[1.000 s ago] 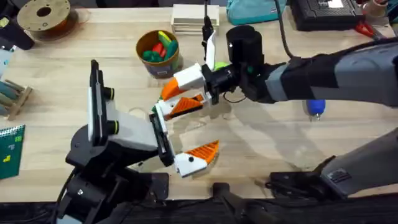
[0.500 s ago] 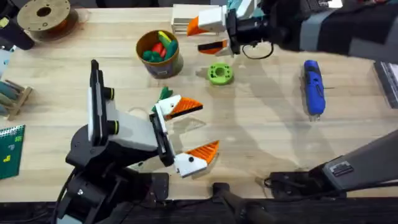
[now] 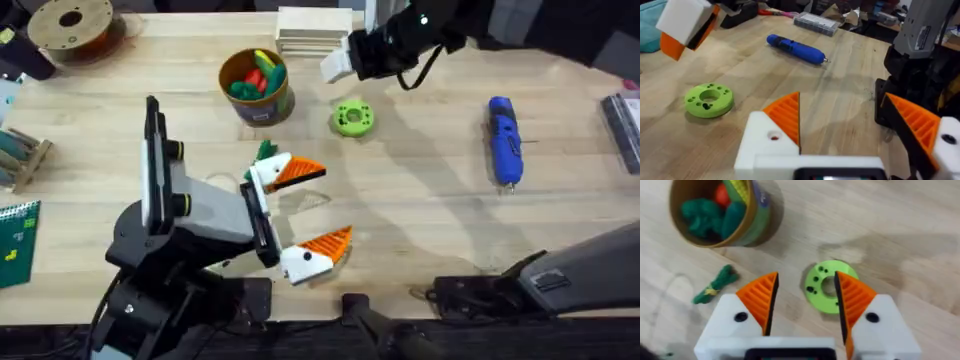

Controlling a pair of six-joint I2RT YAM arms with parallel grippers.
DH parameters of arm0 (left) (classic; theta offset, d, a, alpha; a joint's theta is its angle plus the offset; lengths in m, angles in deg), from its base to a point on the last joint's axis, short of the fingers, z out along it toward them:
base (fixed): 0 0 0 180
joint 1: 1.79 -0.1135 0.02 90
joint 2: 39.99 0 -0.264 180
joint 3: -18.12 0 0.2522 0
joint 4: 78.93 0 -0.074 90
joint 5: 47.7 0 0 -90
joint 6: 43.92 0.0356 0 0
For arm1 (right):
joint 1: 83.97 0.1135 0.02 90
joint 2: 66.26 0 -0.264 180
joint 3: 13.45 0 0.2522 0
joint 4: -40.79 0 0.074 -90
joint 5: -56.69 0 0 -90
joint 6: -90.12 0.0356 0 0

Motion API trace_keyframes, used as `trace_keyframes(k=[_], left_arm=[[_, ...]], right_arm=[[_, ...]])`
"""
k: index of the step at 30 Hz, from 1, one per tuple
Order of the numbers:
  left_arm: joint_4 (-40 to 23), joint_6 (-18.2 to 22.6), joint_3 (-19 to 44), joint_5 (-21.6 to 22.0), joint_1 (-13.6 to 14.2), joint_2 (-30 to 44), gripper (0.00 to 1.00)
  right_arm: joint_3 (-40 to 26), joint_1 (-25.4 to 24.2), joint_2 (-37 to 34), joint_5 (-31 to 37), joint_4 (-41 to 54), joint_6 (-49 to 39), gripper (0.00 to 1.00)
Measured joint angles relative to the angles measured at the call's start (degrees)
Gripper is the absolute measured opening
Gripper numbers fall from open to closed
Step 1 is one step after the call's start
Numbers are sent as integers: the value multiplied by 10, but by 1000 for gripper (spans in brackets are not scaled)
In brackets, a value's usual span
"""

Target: Pick up the gripper from the table and insert it into the empty holder that is missing its gripper. Then pick up a screw, insert it into the mounting hole, and use the screwdriver to tighten it. Finally, clean up the table by picking up the vegetable and placing it into the bucket.

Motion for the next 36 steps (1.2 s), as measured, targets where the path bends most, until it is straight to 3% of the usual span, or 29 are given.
trace_keyframes(k=[9, 17, 29, 36], left_arm=[[0, 0, 0, 0, 0, 0, 987], [0, 0, 0, 0, 0, 0, 987], [0, 0, 0, 0, 0, 0, 987], [0, 0, 0, 0, 0, 0, 987]], right_arm=[[0, 54, -68, 66, 33, -54, 633], [0, 74, -85, 103, 35, -63, 466], [0, 74, -124, 110, 29, -63, 383], [0, 74, -124, 118, 27, -65, 229]])
